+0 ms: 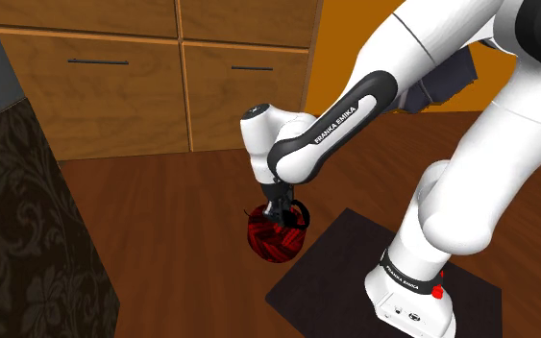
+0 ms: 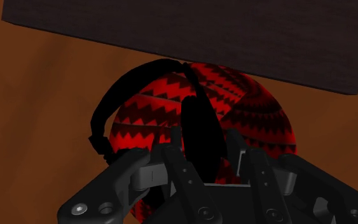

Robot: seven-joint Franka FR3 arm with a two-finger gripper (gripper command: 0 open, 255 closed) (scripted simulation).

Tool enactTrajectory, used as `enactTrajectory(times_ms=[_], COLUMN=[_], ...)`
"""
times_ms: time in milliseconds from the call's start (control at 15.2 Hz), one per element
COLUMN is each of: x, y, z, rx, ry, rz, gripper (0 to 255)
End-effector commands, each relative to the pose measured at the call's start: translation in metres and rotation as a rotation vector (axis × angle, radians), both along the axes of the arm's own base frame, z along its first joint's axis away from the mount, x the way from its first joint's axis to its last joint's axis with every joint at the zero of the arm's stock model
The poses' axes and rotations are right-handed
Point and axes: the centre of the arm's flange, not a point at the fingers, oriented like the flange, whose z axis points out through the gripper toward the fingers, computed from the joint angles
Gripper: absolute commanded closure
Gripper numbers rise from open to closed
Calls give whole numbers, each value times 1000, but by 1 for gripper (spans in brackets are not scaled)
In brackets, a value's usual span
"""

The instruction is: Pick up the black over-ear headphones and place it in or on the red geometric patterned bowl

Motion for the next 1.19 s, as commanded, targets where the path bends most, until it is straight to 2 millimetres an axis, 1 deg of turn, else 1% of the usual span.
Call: enactTrajectory(times_ms=[0, 330, 594, 1122], x=[0, 0, 10, 10], y=[0, 0, 12, 12], z=[0, 0, 47, 47], rx=[0, 0, 0, 0], ry=[0, 0, 0, 0], rz=[0, 0, 0, 0], gripper=[0, 0, 0, 0])
